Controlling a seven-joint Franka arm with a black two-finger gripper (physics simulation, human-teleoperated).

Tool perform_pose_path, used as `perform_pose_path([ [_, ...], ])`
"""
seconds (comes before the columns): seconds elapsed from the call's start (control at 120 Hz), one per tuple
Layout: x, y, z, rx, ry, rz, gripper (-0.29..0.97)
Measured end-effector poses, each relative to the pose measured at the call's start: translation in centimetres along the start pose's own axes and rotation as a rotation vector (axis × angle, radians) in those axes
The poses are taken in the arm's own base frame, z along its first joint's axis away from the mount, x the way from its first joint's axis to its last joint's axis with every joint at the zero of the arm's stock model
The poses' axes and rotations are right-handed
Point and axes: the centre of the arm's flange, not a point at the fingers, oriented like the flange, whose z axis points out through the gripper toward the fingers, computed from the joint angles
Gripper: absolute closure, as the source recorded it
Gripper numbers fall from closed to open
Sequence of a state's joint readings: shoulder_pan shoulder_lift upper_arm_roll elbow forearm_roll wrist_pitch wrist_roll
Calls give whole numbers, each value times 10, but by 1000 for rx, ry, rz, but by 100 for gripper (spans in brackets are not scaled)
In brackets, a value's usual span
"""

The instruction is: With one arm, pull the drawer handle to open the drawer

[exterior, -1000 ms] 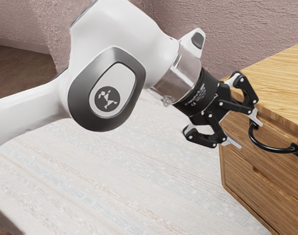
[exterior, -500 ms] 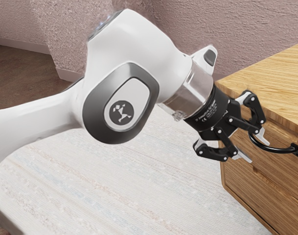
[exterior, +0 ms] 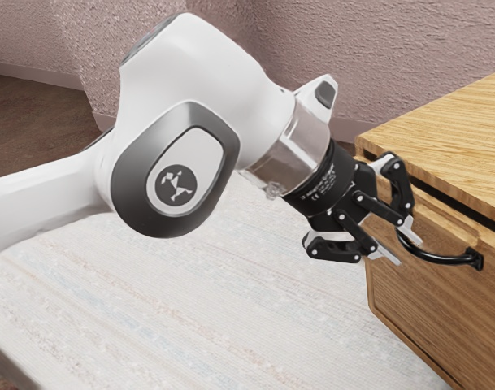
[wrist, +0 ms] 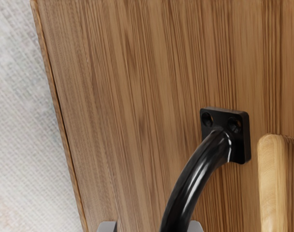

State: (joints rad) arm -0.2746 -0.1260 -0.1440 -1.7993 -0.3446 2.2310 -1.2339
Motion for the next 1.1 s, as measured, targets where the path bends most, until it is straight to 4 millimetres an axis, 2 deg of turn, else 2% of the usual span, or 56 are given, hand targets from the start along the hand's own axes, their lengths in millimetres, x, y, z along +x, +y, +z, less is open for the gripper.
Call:
perform_pose_path([
  [0.467,-9,-23,-14,19,11,0,66],
  [0.683,-20,-30,-24,11,13,10,68],
  [1.1,-41,-40,-30,4,-9,27,63],
])
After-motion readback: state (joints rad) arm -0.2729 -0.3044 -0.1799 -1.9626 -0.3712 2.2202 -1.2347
